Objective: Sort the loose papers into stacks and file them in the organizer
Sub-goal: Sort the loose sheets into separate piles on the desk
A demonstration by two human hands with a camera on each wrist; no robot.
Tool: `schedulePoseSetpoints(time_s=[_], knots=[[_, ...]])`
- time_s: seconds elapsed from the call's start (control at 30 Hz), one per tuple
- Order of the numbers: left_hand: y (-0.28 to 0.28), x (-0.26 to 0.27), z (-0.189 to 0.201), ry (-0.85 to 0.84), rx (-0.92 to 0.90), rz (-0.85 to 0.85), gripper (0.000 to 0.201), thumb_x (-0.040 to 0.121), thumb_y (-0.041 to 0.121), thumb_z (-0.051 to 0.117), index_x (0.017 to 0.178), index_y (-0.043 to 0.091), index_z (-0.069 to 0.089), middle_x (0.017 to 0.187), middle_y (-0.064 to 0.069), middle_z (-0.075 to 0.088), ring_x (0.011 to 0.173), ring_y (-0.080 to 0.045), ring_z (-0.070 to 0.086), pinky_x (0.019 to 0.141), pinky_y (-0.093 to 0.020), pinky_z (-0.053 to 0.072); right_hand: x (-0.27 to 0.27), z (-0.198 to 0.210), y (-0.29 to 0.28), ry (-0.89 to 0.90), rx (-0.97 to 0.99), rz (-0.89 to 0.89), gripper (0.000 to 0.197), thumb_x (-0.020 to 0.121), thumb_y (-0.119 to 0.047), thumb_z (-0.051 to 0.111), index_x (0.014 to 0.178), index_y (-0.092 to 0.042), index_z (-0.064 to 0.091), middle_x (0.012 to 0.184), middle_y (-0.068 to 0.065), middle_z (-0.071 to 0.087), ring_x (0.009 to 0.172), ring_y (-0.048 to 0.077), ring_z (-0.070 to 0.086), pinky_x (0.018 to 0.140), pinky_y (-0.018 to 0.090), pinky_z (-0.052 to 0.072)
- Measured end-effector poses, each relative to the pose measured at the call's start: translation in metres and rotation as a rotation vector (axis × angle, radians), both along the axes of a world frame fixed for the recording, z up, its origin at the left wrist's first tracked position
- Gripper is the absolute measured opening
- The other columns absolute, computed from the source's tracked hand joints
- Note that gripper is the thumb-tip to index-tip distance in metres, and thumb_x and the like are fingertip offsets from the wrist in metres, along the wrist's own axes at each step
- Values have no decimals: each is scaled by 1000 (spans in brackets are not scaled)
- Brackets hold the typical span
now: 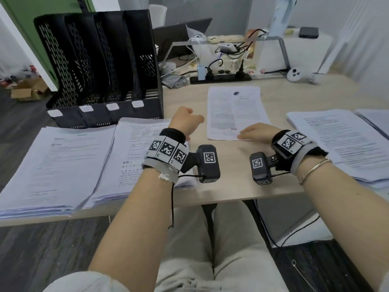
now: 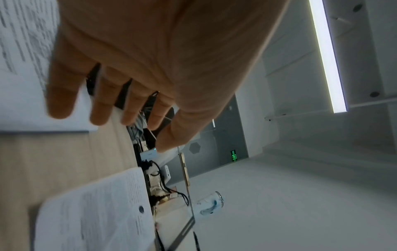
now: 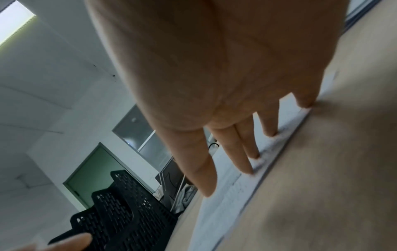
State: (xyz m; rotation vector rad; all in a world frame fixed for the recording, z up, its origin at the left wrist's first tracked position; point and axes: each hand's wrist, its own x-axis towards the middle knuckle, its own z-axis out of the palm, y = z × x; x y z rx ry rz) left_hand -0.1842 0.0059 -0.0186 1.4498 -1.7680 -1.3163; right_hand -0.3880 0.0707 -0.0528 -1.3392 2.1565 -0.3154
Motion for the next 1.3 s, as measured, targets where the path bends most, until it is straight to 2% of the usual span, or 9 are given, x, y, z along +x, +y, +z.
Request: schedulePoseSetpoints(time_s=[0.17, 0.27, 0.43, 0.53, 0.67, 0.8, 1.0, 1.17, 1.3], knots=[[8, -30, -13, -52, 64, -40, 61, 90, 18, 58, 143, 8, 30, 141, -10, 41, 125, -26, 42, 94, -33, 43, -21, 4, 21, -105, -173, -97, 33, 88, -25, 64, 119, -12, 65, 132, 3, 57, 124, 17, 47, 98, 20, 28], [8, -45, -18, -62, 104, -36, 56, 92, 13, 55, 140, 2, 29, 130, -9, 48, 122, -26, 46, 82, -27, 40, -29, 5, 25, -85, -203, -162, 42, 89, -22, 63, 129, -11, 57, 143, 6, 46, 133, 19, 40, 103, 22, 26], [-3, -61, -32, -68, 167, 60, 57, 85, 11, 62, 133, -3, 34, 125, -15, 56, 109, -33, 58, 92, -44, 51, -28, -2, 28, -72, -38, -120, 57, 92, -32, 58, 141, -7, 41, 151, 7, 34, 139, 22, 30, 112, 28, 20], [-1, -63, -38, -145, 118, 47, 53, 90, 7, 50, 138, -1, 30, 129, -14, 53, 112, -33, 55, 91, -40, 51, -30, -3, 32, -107, -81, -144, 53, 91, -30, 59, 138, -8, 46, 148, 6, 39, 136, 22, 35, 111, 27, 22], [12, -64, -36, -192, 121, 5, 13, 96, -1, 40, 99, -6, 51, 101, -9, 54, 76, -27, 54, 41, -16, 49, -35, -1, 34, -157, -133, -160, 51, 91, -29, 60, 136, -10, 49, 146, 5, 42, 135, 21, 37, 110, 27, 24], [6, -62, -44, -30, 2, 122, 25, 94, 2, 41, 112, -2, 58, 118, -16, 61, 105, -34, 58, 85, -32, 50, -40, 6, 33, -243, -324, -246, 47, 90, -20, 60, 135, -14, 50, 145, 5, 43, 134, 19, 38, 107, 28, 29], [0, -57, -35, 415, 78, 320, 21, 91, -1, 45, 106, 14, 48, 113, -7, 53, 98, -29, 54, 69, -41, 58, -35, 30, 27, -326, -577, -234, 48, 89, -12, 60, 135, -15, 49, 143, 3, 46, 133, 16, 40, 106, 27, 30], [-2, -56, -18, 528, 41, 336, 30, 89, -6, 41, 111, 11, 52, 113, -7, 56, 96, -29, 56, 63, -39, 58, -26, 51, 23, -349, -690, -183, 46, 88, -10, 60, 133, -14, 52, 139, 3, 51, 130, 14, 44, 104, 23, 32], [-6, -45, -5, 454, -111, 343, 23, 91, -3, 38, 105, 10, 51, 99, -3, 55, 84, -22, 55, 74, -41, 57, -22, 66, 26, -290, -743, -178, 46, 88, -11, 60, 133, -17, 52, 141, 0, 47, 134, 15, 37, 101, 21, 27]])
